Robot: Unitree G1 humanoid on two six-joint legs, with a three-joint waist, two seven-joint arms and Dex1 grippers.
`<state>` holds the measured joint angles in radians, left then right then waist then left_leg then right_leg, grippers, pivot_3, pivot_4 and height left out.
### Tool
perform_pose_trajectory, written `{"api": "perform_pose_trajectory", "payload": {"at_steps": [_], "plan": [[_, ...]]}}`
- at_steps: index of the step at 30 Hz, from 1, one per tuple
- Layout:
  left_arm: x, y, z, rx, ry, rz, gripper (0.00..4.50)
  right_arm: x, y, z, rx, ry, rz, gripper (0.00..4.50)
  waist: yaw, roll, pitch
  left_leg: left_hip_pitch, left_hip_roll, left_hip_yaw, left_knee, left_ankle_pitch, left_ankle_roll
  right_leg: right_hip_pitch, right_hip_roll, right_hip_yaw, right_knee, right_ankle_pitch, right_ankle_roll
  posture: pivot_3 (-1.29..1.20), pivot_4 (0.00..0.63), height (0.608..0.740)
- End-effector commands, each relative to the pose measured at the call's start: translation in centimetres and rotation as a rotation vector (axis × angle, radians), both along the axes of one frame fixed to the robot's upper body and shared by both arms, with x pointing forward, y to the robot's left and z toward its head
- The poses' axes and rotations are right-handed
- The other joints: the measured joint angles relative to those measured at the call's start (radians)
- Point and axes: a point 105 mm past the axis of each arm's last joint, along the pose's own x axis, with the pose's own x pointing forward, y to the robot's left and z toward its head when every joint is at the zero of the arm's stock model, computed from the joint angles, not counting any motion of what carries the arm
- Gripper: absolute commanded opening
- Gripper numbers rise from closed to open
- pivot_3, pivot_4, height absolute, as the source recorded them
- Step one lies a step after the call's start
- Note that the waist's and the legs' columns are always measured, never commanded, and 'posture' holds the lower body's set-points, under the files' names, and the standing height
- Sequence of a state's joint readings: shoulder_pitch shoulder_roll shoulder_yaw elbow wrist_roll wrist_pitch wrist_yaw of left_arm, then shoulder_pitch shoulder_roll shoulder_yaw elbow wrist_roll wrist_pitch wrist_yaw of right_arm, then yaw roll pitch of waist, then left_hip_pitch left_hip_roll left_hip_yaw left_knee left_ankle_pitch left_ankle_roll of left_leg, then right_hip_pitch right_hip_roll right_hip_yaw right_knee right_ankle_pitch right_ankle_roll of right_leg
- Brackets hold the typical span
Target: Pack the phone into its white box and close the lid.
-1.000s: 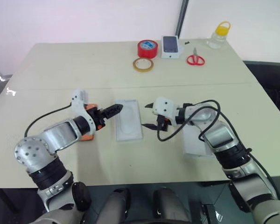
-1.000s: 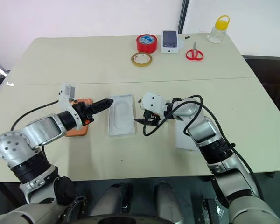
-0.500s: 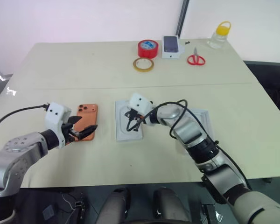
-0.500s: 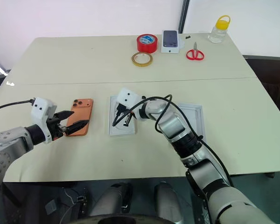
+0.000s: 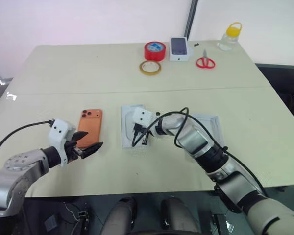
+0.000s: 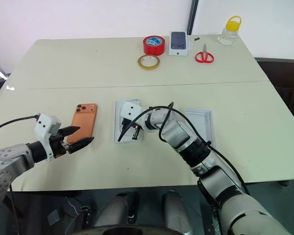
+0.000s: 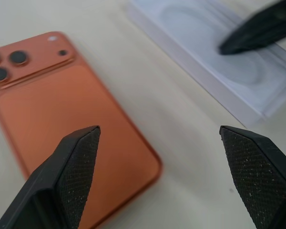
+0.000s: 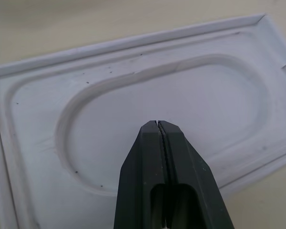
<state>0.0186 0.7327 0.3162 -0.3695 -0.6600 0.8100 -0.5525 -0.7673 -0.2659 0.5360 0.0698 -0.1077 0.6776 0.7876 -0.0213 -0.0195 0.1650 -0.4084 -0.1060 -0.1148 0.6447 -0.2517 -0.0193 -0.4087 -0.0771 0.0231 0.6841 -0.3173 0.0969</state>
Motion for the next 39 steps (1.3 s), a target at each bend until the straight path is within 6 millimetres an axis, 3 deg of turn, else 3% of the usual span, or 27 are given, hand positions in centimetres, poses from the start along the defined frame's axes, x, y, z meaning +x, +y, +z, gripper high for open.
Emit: {"api": "perform_pose_trajectory", "payload": {"at_steps": [1, 5, 11, 13, 17, 24, 32, 39], "plan": [[1.3, 2.8, 1.1, -0.057, -0.01, 0.195, 4.37, -0.8, 2.3, 3.5, 0.097, -0.075, 0.066, 0.0, -0.003, 0.0, 0.0, 0.0, 0.0, 0.0, 0.0, 0.0, 0.0, 0.0, 0.0, 0.0, 0.0, 0.0, 0.0, 0.0, 0.15, 0.74], [2.5, 5.0, 1.3, -0.145, 0.04, 0.376, 4.37, -1.7, 4.7, 3.7, 0.128, -0.065, 0.099, 0.0, -0.008, -0.001, -0.001, 0.0, 0.0, 0.0, 0.0, 0.0, 0.0, 0.0, 0.001, 0.0, 0.001, 0.0, 0.0, 0.0, 0.15, 0.74], [3.5, 5.8, 0.1, -0.23, 0.21, 0.456, 4.37, -2.0, 7.6, 2.9, 0.114, -0.039, 0.111, 0.0, -0.018, -0.001, -0.001, 0.0, 0.0, -0.001, 0.002, 0.0, 0.0, -0.001, 0.0, -0.001, 0.001, 0.0, 0.0, 0.0, 0.15, 0.74], [3.6, 5.2, -0.2, -0.236, 0.246, 0.432, 4.37, -1.8, 8.1, 2.4, 0.074, -0.046, 0.109, 0.0, -0.021, -0.001, -0.001, 0.0, 0.0, -0.001, 0.002, 0.0, -0.001, -0.001, 0.0, -0.001, 0.001, 0.0, 0.0, 0.0, 0.15, 0.74], [3.4, 2.1, -1.0, -0.278, 0.356, 0.293, 4.37, -2.0, 9.0, 1.5, 0.038, -0.036, 0.118, 0.0, -0.022, -0.001, -0.001, 0.0, 0.0, -0.001, 0.001, 0.001, -0.001, -0.001, 0.0, -0.001, 0.002, 0.0, 0.0, 0.0, 0.15, 0.74], [2.5, -1.8, -1.5, -0.335, 0.425, 0.15, 4.37, -1.7, 8.6, 0.3, -0.032, -0.045, 0.107, 0.0, -0.019, -0.001, -0.002, 0.001, -0.001, -0.002, 0.002, 0.001, -0.001, -0.001, 0.0, -0.001, 0.002, 0.0, 0.0, 0.0, 0.15, 0.74], [1.4, -4.4, -1.9, -0.413, 0.471, 0.077, 4.37, -1.5, 8.2, -0.4, -0.1, -0.082, 0.119, 0.0, -0.014, 0.0, -0.002, 0.001, -0.001, -0.002, 0.002, 0.001, -0.001, -0.001, 0.0, -0.002, 0.001, 0.0, 0.0, 0.0, 0.15, 0.74], [1.6, -4.6, -1.6, -0.492, 0.458, 0.085, 4.37, -1.7, 8.2, -0.6, -0.108, -0.088, 0.133, 0.0, -0.015, 0.0, -0.003, 0.001, -0.001, -0.002, 0.002, 0.001, -0.001, -0.001, -0.001, -0.002, 0.001, 0.0, 0.0, 0.0, 0.15, 0.74]]}}
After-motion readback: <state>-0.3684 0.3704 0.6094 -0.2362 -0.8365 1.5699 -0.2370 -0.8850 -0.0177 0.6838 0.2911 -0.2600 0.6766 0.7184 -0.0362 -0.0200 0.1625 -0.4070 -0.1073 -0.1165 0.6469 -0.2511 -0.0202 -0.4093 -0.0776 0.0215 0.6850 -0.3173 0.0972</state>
